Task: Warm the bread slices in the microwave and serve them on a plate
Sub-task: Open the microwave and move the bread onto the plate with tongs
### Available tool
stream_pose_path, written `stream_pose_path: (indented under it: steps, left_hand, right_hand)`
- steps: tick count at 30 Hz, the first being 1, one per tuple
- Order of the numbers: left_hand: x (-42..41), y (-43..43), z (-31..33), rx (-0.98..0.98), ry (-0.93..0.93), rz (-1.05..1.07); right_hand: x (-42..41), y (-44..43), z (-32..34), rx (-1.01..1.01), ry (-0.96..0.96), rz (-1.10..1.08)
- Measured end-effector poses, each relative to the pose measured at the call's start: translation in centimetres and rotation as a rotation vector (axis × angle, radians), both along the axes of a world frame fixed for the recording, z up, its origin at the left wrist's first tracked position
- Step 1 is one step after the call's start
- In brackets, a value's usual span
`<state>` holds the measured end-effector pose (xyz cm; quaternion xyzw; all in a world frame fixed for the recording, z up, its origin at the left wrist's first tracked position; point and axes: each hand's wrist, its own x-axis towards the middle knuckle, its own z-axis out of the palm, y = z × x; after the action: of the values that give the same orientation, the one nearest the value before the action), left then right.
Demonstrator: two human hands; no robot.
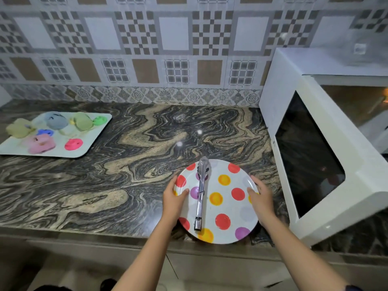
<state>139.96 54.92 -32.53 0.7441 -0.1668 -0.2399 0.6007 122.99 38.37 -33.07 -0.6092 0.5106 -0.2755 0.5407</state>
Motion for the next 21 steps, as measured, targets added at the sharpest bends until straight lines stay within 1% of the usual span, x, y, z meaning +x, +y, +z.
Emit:
stream_pose_path:
  steps: [4, 9, 15, 21]
  left_hand:
    - [-2.4, 3.2, 1.0, 0.001, 0.008, 0.062]
    - [-6.7, 8.4, 2.2, -0.037, 0.029, 0.164]
    - [-14.2, 14.4, 3.6, -0.111, 0.041, 0.255]
    - [-22.5, 18.3, 4.2, -0.134, 0.078, 0.256]
  right_hand:
    - [-1.8, 2.4, 0.6, 0.022, -0.063, 0.019]
    - [-5.4, 6.6, 2.1, 0.105, -0.161, 0.102]
    - [-12.4, 12.2, 3.3, 0.103, -0.211, 0.120]
    - [-20.4, 16.4, 3.3, 0.097, -0.210, 0.102]
